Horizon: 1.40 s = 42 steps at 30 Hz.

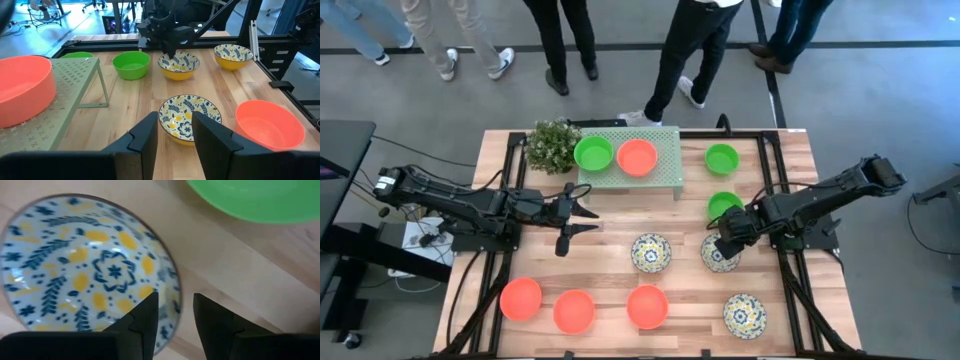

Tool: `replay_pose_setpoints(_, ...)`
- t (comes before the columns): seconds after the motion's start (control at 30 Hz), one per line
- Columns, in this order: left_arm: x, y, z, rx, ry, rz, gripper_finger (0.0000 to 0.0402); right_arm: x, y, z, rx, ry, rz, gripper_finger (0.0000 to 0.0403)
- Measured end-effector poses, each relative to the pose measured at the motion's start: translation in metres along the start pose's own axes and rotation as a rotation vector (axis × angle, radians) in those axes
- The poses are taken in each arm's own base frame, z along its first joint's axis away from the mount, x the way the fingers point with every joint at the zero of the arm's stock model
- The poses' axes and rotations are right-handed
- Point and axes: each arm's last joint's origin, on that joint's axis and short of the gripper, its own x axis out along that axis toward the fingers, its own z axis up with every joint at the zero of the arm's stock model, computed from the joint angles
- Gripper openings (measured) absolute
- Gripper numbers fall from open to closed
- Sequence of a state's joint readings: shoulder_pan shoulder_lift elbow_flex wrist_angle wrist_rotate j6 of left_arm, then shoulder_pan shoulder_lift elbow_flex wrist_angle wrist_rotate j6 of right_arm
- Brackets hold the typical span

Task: Pick & Place Mini bowls
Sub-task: Put the yellow bowl on the shelf

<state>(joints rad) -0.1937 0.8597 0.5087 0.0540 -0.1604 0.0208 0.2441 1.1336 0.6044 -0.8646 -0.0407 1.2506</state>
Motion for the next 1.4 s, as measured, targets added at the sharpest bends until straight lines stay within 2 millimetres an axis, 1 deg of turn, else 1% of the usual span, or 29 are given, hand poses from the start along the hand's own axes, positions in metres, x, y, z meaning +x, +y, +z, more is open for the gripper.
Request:
replay_pose_setpoints(0.17, 0.0, 0.0, 0.0, 0.0, 0.0, 0.0, 0.0121, 0.0, 0.003, 0.002, -0.023, -0.027, 0.029, 0.0114)
replay_pose_setpoints(0.4, 0.0, 0.0, 0.0, 0.0, 0.0, 0.0, 0.0121, 0.0, 0.003, 0.002, -0.027, -0.026, 0.027, 0.0068)
replay_pose_setpoints(0.63, 0.0, 0.0, 0.0, -0.003, 0.0, 0.0, 0.0121, 0.0, 0.003, 0.002, -0.027, -0.026, 0.027, 0.0039)
replay_pose_setpoints(0.8, 0.0, 0.0, 0.0, -0.003, 0.0, 0.0, 0.0121, -0.001, 0.004, 0.003, -0.058, -0.029, 0.044, 0.0009)
replay_pose_setpoints(1.0, 0.0, 0.0, 0.0, -0.003, 0.0, 0.0, 0.0121, -0.001, 0.006, 0.003, -0.089, -0.038, 0.062, 0.0018)
replay_pose_setpoints(1.1, 0.0, 0.0, 0.0, -0.003, 0.0, 0.0, 0.0121, -0.001, 0.011, 0.005, -0.122, -0.056, 0.105, 0.0012)
replay_pose_setpoints(1.2, 0.0, 0.0, 0.0, -0.003, 0.0, 0.0, 0.0121, -0.007, 0.016, 0.006, -0.16, -0.073, 0.132, 0.0004)
replay_pose_setpoints(1.3, 0.0, 0.0, 0.0, -0.003, 0.0, 0.0, 0.0121, -0.013, 0.02, 0.008, -0.194, -0.105, 0.133, 0.0005)
replay_pose_setpoints(1.4, 0.0, 0.0, 0.0, -0.003, 0.0, 0.0, 0.0121, -0.023, 0.028, 0.011, -0.23, -0.133, 0.172, 0.0003)
